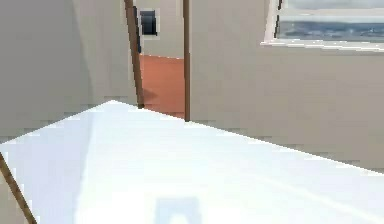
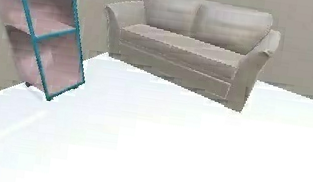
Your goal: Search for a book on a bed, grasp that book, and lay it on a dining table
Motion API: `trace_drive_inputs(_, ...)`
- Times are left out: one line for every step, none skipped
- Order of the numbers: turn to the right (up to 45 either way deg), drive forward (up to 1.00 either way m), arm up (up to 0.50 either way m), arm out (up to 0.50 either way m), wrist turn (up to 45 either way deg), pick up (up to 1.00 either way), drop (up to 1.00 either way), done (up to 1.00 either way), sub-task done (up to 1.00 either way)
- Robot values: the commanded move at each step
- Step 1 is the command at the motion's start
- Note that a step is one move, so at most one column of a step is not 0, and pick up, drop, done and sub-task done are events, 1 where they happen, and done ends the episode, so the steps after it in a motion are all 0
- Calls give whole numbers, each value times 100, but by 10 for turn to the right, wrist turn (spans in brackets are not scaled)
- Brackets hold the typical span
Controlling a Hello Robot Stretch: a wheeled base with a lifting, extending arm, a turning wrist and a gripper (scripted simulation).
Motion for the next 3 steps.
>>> trace_drive_inputs(-120, 0, 0, 0, 0, 0, 0, 0, 0)
trace_drive_inputs(0, 60, 0, 0, 0, 0, 0, 0, 0)
trace_drive_inputs(-30, 0, 0, 0, 0, 0, 0, 0, 0)
